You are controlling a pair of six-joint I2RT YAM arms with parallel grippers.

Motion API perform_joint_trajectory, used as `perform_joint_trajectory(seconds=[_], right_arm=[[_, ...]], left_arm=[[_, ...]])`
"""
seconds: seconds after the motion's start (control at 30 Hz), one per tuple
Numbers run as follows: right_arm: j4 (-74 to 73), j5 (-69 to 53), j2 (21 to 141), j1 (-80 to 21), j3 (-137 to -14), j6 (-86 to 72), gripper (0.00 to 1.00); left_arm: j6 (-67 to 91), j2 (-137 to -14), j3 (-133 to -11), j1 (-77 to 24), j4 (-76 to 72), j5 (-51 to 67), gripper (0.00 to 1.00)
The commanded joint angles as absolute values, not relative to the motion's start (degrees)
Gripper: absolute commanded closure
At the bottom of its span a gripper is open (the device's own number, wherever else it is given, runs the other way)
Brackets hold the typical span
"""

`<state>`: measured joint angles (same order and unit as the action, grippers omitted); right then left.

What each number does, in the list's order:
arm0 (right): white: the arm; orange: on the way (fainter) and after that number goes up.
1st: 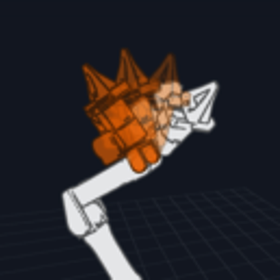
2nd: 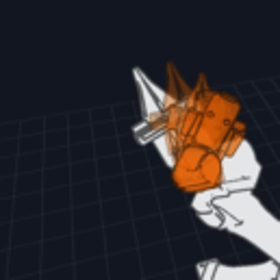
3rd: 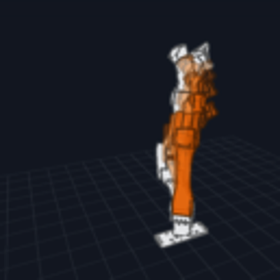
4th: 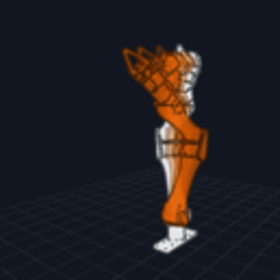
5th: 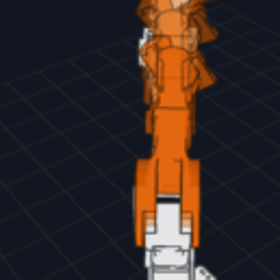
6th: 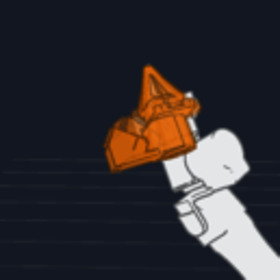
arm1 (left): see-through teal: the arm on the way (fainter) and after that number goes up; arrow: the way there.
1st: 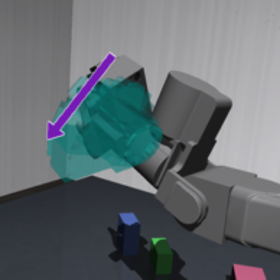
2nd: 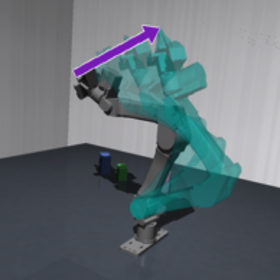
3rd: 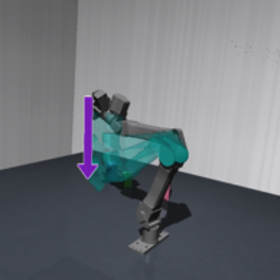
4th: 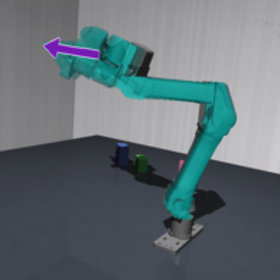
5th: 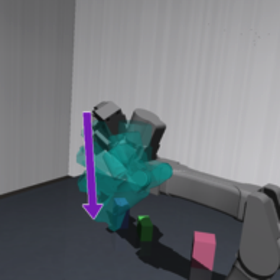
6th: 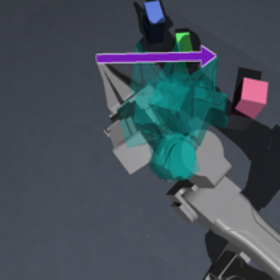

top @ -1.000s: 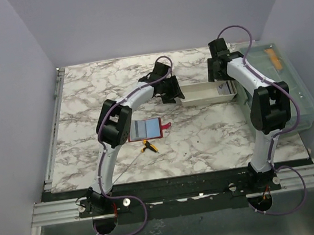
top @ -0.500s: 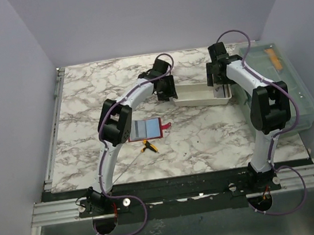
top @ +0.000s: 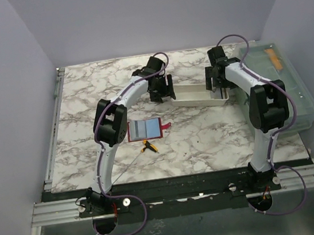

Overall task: Put the credit cards into the card holder
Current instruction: Pick up the credit card from the storage box.

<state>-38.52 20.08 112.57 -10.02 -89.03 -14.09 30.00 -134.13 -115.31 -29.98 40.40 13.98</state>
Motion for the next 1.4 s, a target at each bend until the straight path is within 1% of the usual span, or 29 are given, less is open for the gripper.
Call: perform_joint_trajectory(seconds=[0.0,0.17,0.3,0.37,0.47,0.53,0.67,0.77,0.83,0.97,1.03,1.17,1.37], right_arm=[[-38.38,21.92,116.11,-9.84,-87.54,-14.62,0.09],[-38.39,22.68,117.48,-10.36,-86.84,-14.31,0.11],[-39.59,27.79,118.7,-10.7,-87.28,-14.82,0.17],[-39.97,29.65,118.66,-10.88,-87.6,-14.69,0.23],[-39.85,30.29,117.25,-10.99,-87.79,-14.44,0.35],[-39.7,29.73,116.61,-10.93,-88.08,-14.09,0.39],[-40.42,29.03,116.01,-11.04,-89.22,-14.05,0.39],[-41.55,29.68,115.9,-11.12,-90.09,-14.15,0.31],[-42.49,30.26,115.98,-11.16,-90.59,-14.15,0.28],[-43.95,32.46,115.78,-11.5,-90.96,-14.09,0.28],[-44.28,32.89,115.37,-11.5,-90.97,-14.19,0.31],[-44.46,32.92,114.61,-11.6,-90.86,-14.01,0.42],[-45.61,33.65,114.38,-11.6,-91.38,-14.11,0.49]], left_arm=[[28.35,-129.21,-114.2,-30.1,42.13,16.49,0.27],[28.19,-127.89,-112.64,-30.04,42.1,17.8,0.27],[28.07,-126.6,-111.51,-30.06,41.87,18.39,0.27],[27.95,-125.91,-111.23,-30.01,41.79,18.37,0.27],[27.78,-125.11,-110.94,-30.01,41.75,18.24,0.27],[27.77,-124.83,-110.87,-30.03,41.7,18.42,0.27],[27.86,-124.63,-110.74,-30.02,41.66,19.18,0.27],[27.81,-124.39,-110.67,-30.0,41.57,19.48,0.27],[27.71,-124.29,-110.65,-29.97,41.57,19.7,0.27],[27.84,-124.27,-110.64,-30.02,41.57,20.01,0.27],[27.86,-124.14,-110.6,-29.97,41.48,20.28,0.27],[27.88,-123.93,-110.5,-30.02,41.4,20.48,0.27],[27.78,-123.71,-110.39,-30.0,41.35,20.65,0.27]])
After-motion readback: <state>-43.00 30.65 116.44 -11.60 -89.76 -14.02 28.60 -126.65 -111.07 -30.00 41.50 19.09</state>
